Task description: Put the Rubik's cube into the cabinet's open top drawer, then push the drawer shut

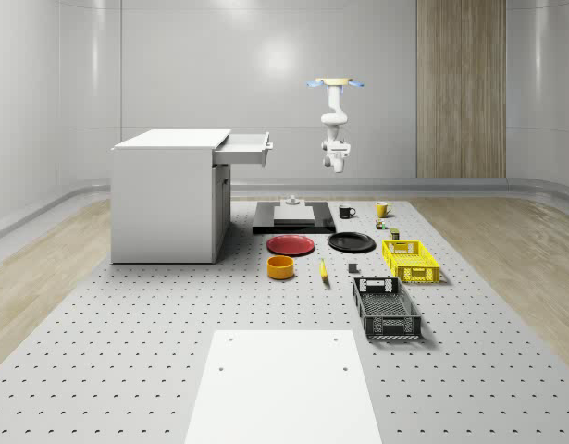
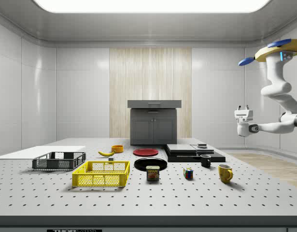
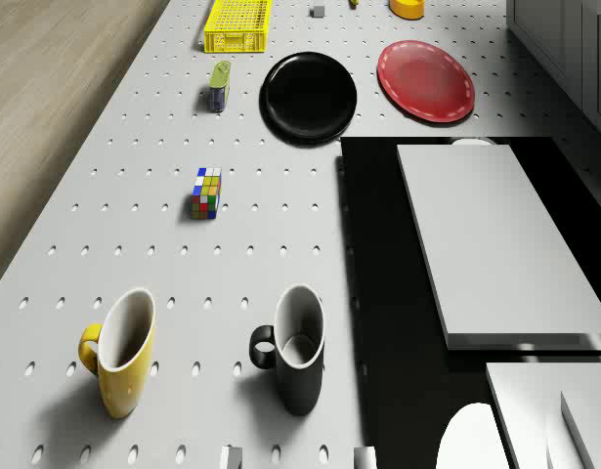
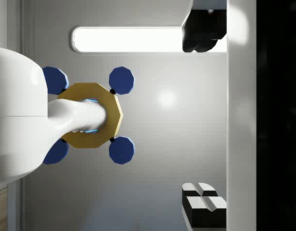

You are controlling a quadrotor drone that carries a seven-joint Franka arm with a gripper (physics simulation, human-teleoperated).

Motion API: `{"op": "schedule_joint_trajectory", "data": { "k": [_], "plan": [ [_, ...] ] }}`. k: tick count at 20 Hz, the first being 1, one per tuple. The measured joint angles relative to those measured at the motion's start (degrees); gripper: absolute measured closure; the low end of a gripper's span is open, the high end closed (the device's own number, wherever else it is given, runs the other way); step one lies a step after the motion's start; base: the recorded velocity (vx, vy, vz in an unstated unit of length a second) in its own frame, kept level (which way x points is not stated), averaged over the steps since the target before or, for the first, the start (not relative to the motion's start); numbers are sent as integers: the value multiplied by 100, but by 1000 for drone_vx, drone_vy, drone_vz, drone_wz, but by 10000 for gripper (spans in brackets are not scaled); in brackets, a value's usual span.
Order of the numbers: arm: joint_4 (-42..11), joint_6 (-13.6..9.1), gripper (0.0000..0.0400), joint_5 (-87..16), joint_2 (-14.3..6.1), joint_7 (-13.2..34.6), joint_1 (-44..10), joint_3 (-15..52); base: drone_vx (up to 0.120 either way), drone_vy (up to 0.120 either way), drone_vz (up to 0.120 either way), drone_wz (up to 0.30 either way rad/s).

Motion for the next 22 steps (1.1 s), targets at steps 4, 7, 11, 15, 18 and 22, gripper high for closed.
{"op": "schedule_joint_trajectory", "data": {
  "k": [4, 7, 11, 15, 18, 22],
  "plan": [
    [485, -395, 0, 4, 72, -7, -11, 6, 0, 0, 0, 0],
    [855, -637, 0, 7, 186, -10, -18, 9, 0, 0, 0, 0],
    [1273, -883, 0, 9, 340, -12, -24, 14, 10, 90, 0, 0],
    [1524, -1021, 0, 11, 436, -14, -29, 17, 120, 120, 0, 0],
    [1621, -1069, 0, 12, 471, -16, -33, 19, 120, 120, 0, 0],
    [1678, -1092, 0, 13, 488, -17, -36, 21, 120, 120, 0, 0]
  ]
}}
